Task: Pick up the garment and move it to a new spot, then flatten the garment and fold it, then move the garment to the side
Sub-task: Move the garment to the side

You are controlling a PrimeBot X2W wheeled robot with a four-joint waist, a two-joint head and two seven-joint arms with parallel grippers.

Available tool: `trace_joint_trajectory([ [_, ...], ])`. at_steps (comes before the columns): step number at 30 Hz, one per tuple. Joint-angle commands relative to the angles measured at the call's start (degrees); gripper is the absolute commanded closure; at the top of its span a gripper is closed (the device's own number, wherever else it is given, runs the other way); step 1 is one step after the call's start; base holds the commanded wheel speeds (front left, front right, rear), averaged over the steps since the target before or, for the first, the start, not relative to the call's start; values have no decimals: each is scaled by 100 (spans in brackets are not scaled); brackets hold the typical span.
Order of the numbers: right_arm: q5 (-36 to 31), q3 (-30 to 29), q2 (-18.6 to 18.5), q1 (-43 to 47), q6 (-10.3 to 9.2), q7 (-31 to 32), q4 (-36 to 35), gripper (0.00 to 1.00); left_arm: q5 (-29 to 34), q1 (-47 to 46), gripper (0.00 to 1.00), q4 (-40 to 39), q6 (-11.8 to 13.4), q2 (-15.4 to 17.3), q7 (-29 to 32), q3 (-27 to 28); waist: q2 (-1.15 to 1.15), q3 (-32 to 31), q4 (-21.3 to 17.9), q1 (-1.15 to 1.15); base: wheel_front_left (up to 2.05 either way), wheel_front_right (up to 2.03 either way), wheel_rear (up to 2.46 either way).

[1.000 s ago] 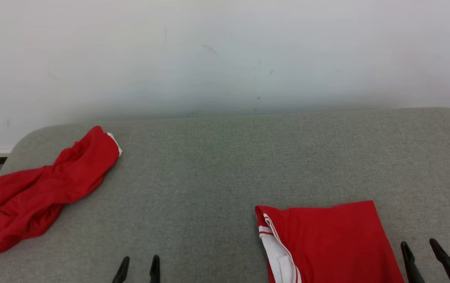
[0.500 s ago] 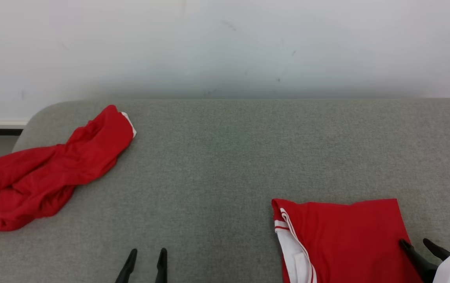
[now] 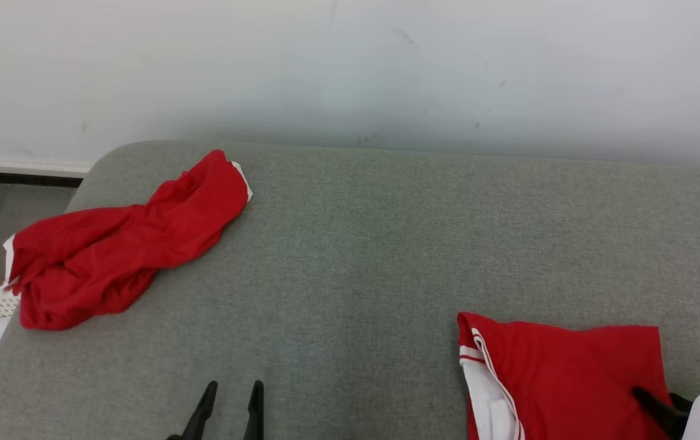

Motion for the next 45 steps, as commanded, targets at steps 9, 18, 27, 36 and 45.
trace_joint_trajectory([
  [9,641,297,366,-111,2,-207,-201,100,51,-11,0,20,22,19,0,-45,0,-88,211,0,0,0,0],
  [18,648,607,-39,-452,1,-498,-464,100,-12,31,0,-100,49,18,0,-39,0,-65,-132,0,0,0,0],
  [27,287,669,-510,-1060,0,-791,-253,100,21,-208,0,-216,26,19,0,-81,0,312,-799,0,0,0,0],
  [36,-452,532,-723,-1926,-1,-1586,455,100,313,-792,0,-303,-189,19,0,-156,0,1017,-1344,0,0,0,0],
  [45,-975,94,-1082,-3058,-3,-2032,1576,100,585,-1409,0,-313,-374,20,0,-327,0,1825,-1153,0,0,0,0],
])
